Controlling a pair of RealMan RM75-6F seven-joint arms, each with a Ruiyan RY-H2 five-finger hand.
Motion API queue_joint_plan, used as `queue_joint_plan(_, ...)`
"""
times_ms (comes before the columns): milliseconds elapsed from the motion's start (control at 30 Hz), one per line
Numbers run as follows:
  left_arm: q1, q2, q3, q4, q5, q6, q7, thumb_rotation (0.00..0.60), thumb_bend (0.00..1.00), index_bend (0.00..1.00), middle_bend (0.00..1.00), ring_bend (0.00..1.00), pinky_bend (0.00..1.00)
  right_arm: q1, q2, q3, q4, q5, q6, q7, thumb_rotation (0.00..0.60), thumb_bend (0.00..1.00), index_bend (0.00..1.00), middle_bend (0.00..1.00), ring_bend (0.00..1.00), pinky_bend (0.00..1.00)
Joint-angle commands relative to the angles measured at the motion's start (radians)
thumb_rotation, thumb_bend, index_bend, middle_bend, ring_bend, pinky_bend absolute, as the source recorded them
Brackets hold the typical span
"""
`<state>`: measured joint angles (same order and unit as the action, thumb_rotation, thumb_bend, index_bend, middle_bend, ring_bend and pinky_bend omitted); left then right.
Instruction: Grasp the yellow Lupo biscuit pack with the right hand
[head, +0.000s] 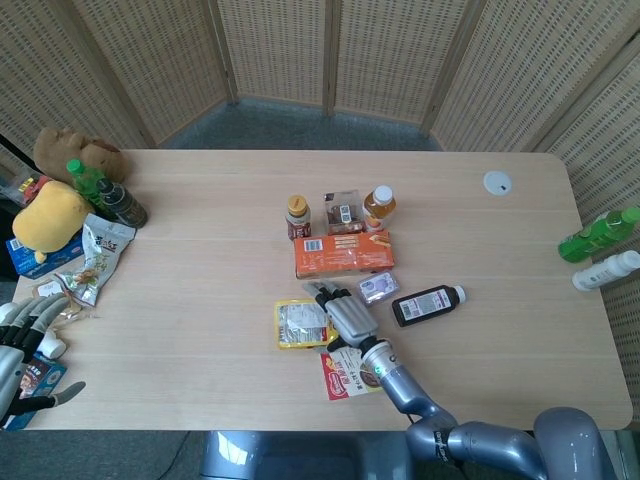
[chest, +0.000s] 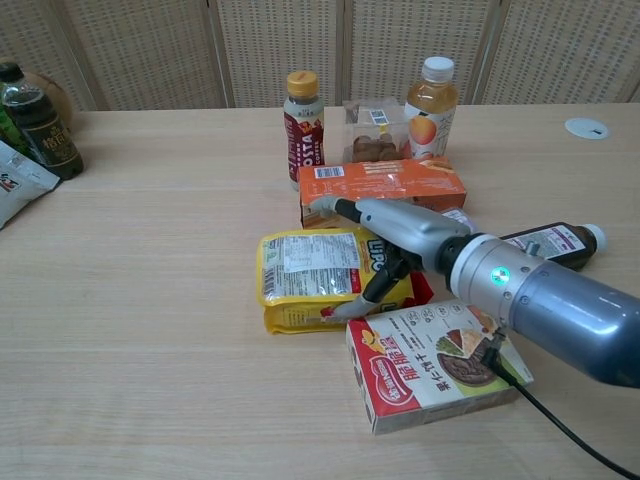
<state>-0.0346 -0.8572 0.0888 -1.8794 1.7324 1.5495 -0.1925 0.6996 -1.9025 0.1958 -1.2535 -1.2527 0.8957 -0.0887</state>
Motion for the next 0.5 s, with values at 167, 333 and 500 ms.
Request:
queue_joint_plan(167, 0.001, 0.002, -0.002, 0.000, -0.002, 0.005, -0.004, 0.600, 0.00, 0.04, 0.00, 0.00, 0.00, 0.000, -0.047, -0.007, 0.065, -0.057, 0.065, 0.038, 0.600, 0.00, 0.25, 0.23, 0.12, 0.16)
queue_joint_plan(333, 0.002, 0.002, -0.001, 0.002, 0.002, 0.006, -0.005, 0.600, 0.00, 0.04, 0.00, 0.00, 0.00, -0.003, -0.066, -0.016, 0.100, -0.087, 0.084, 0.092, 0.600, 0.00, 0.54, 0.56, 0.42, 0.45)
queue_joint_plan(500, 0.004, 0.003, -0.001, 0.000, 0.004, 0.012, -0.006, 0.600, 0.00, 0.04, 0.00, 0.00, 0.00, -0.006, -0.056, -0.022, 0.084, -0.102, 0.091, 0.110, 0.600, 0.00, 0.58, 0.63, 0.49, 0.52)
